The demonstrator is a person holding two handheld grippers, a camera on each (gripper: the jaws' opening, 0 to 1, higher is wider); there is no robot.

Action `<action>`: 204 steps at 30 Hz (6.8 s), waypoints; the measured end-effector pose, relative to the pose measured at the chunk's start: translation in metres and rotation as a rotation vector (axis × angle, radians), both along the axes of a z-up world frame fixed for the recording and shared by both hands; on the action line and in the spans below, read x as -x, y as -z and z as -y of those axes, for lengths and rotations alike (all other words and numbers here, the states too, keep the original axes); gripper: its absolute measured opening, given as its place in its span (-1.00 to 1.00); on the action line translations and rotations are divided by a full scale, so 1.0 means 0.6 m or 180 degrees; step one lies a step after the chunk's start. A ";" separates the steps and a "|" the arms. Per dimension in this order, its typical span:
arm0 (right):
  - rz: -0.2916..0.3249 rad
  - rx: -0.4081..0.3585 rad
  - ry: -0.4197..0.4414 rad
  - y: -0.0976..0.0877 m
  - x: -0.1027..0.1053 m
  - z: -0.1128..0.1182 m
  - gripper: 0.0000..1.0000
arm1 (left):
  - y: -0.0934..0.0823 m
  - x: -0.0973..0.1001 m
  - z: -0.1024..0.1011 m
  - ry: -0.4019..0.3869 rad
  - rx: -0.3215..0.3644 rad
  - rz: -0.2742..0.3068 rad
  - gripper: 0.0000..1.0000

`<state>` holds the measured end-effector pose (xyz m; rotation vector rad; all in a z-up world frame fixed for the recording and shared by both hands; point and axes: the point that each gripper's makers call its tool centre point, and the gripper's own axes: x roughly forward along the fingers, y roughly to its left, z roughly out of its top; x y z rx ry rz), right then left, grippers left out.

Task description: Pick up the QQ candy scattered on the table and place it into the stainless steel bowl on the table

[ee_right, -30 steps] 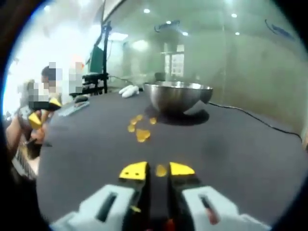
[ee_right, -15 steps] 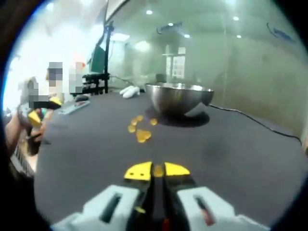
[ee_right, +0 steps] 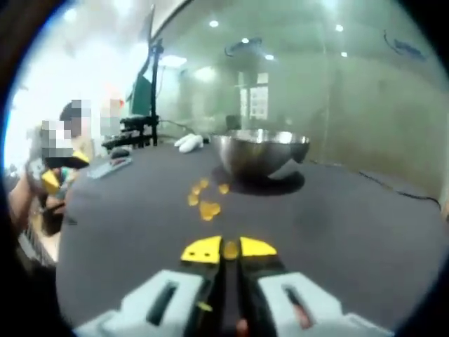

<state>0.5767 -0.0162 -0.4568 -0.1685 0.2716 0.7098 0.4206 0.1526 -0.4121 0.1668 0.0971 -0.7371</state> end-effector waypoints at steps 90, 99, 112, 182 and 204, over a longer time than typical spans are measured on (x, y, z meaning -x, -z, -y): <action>0.0373 -0.0134 -0.0540 -0.047 0.074 0.012 -0.52 | -0.013 -0.010 -0.001 0.0073 0.0072 0.0064 -0.09; 0.0319 -0.0089 -0.0552 -0.041 0.061 0.011 -0.53 | -0.025 -0.008 -0.008 0.0019 0.0194 0.0144 -0.09; 0.0043 0.0181 -0.0601 0.008 0.004 -0.051 -0.55 | -0.018 -0.004 -0.002 0.0067 0.0122 0.0122 -0.09; 0.0305 -0.0076 -0.0175 -0.076 -0.017 -0.060 -0.81 | -0.032 -0.002 -0.037 -0.0094 0.0129 0.0187 -0.10; 0.0753 -0.0602 0.0248 -0.213 -0.127 -0.078 -0.82 | -0.030 0.005 -0.025 -0.0011 0.0129 0.0195 -0.10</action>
